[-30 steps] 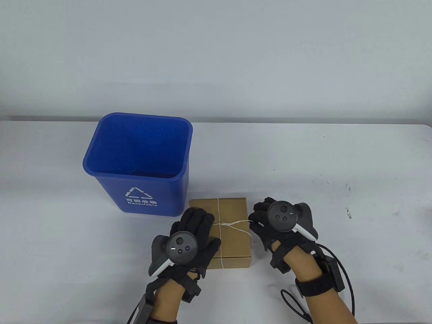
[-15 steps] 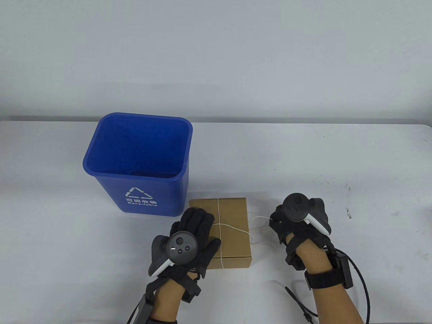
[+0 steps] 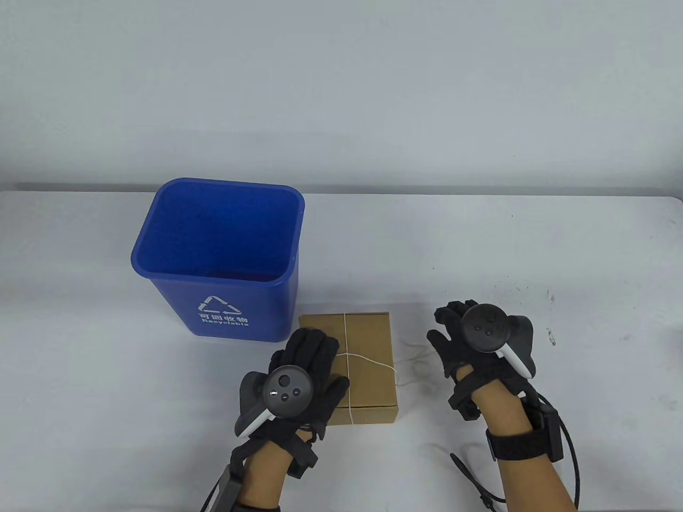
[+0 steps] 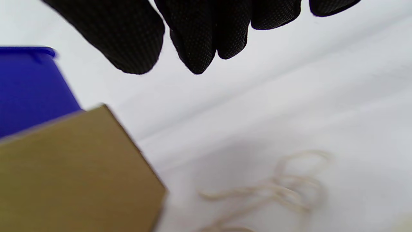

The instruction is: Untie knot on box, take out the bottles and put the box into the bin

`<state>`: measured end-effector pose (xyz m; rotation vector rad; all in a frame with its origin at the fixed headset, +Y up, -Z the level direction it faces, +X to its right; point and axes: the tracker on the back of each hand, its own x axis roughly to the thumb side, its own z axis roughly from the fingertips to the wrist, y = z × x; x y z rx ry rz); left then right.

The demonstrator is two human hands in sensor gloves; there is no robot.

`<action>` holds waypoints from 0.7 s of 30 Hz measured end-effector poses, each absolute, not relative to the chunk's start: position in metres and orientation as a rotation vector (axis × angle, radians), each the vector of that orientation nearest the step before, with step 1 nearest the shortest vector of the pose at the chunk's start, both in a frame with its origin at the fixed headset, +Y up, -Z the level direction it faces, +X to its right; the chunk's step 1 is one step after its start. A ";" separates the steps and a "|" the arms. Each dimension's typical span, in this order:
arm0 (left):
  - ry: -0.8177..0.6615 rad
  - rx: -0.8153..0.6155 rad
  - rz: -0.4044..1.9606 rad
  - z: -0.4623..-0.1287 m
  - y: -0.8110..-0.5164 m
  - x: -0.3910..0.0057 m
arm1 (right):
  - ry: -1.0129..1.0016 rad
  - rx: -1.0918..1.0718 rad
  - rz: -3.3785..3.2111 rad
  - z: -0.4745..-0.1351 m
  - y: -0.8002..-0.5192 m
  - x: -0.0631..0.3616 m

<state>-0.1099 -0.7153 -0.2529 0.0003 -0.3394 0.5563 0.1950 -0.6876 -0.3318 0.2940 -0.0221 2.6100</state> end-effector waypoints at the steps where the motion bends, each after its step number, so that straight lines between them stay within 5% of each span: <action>1: -0.339 0.000 0.556 -0.253 -0.715 -0.110 | -0.053 0.375 2.579 -0.327 -0.682 0.186; 10: -0.339 -0.001 0.553 -0.253 -0.715 -0.110 | 0.037 0.793 2.403 -0.295 -0.676 0.121; 21: -0.335 -0.007 0.549 -0.253 -0.715 -0.110 | 0.456 0.752 2.540 -0.296 -0.708 0.112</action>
